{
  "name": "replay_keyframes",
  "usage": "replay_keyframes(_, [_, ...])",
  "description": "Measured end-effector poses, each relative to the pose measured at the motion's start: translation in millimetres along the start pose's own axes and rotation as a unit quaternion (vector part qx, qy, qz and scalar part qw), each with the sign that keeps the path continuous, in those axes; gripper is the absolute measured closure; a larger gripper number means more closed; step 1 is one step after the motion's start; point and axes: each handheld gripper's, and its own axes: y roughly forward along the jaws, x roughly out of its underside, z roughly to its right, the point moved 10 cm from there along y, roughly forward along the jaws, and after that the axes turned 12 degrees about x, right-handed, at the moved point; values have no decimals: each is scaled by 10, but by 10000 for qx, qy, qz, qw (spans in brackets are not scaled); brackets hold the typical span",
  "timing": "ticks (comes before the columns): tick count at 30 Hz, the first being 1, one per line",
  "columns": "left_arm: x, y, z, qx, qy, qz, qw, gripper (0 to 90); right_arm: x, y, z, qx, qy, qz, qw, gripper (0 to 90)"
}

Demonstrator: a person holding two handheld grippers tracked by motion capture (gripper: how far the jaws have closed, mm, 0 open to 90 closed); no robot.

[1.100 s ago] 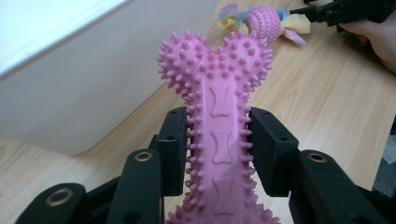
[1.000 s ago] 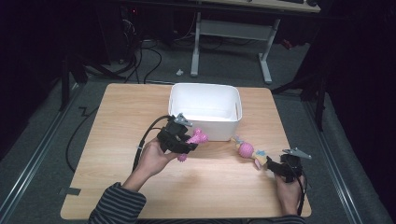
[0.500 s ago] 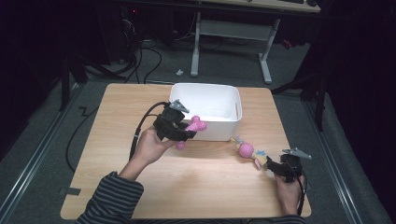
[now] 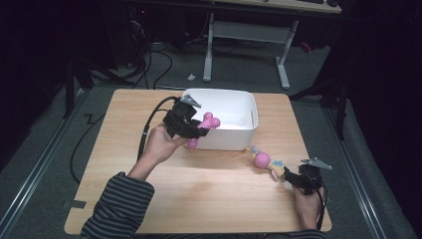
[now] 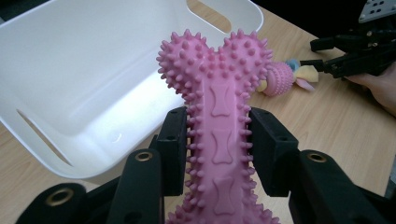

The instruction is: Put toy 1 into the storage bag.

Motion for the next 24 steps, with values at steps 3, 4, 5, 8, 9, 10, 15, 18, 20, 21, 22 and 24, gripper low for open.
replay_keyframes(3, [-66, -7, -36, -10, -8, 28, 10000, 594, 0, 0, 2, 3, -5, 3, 10000, 296])
replay_keyframes(4, [-90, -9, -47, -23, -14, 53, 10000, 594, 0, 0, 1, 3, -3, 2, 10000, 296])
replay_keyframes(5, [-112, -12, -58, -40, -24, 67, 10000, 594, 0, 0, 1, 2, -3, 2, 10000, 296])
replay_keyframes(8, [-175, -22, -81, -39, -34, 139, 9999, 594, 0, 0, 0, 0, 2, 0, 10000, 296])
replay_keyframes(9, [-193, -21, -91, -42, -46, 144, 9999, 594, 0, 0, 1, 3, -4, 2, 10000, 296])
replay_keyframes(10, [-210, -18, -103, -66, -38, 136, 9999, 594, 0, 0, 0, 0, 1, 0, 10000, 296])
replay_keyframes(15, [-304, 9, -163, -140, -57, 130, 9998, 594, 0, 0, 1, 3, -3, 1, 10000, 296])
replay_keyframes(18, [-349, 32, -201, -216, -32, 99, 9997, 594, 0, 0, 1, 2, -8, 4, 10000, 296])
replay_keyframes(20, [-371, 56, -234, -282, -15, 53, 9996, 593, 0, 0, 1, 3, -7, 4, 10000, 296])
replay_keyframes(21, [-379, 66, -253, -307, -4, 29, 9995, 593, 0, 0, 0, 2, -7, 4, 10000, 296])
replay_keyframes(22, [-389, 81, -267, -328, -26, 47, 9994, 593, 0, 0, 0, 2, -6, 4, 10000, 296])
replay_keyframes(24, [-392, 113, -302, -342, -39, 32, 9994, 593, -1, 0, 1, 2, -8, 4, 10000, 296])
